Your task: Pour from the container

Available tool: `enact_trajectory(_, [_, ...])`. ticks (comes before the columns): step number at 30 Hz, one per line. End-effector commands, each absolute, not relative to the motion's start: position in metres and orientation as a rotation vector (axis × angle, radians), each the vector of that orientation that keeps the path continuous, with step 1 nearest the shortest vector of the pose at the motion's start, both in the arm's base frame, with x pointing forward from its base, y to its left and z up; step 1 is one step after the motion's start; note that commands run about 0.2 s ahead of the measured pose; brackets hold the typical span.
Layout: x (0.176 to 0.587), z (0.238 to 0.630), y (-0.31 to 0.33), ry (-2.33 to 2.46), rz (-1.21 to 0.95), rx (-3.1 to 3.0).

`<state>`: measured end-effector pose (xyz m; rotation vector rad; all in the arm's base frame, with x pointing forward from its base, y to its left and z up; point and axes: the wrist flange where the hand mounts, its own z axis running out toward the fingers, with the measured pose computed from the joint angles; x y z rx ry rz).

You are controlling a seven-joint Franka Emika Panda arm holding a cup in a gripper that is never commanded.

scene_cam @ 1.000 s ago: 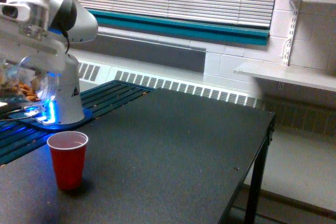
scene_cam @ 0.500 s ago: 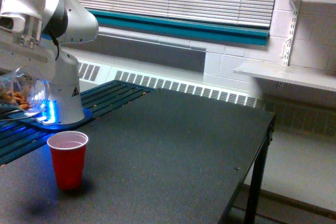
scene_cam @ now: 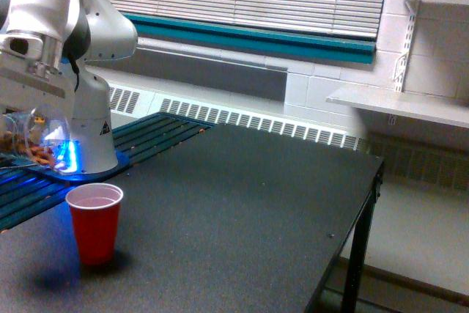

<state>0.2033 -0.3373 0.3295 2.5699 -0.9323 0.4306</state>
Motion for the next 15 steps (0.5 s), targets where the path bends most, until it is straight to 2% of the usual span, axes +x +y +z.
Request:
enact_trajectory(1, [0.2035, 0.3305, -0.3334, -0.930, 0.447, 2.558])
enact_trajectory(15, [0.2129, 0.3308, -0.3244, -0.839, 0.421, 2.552])
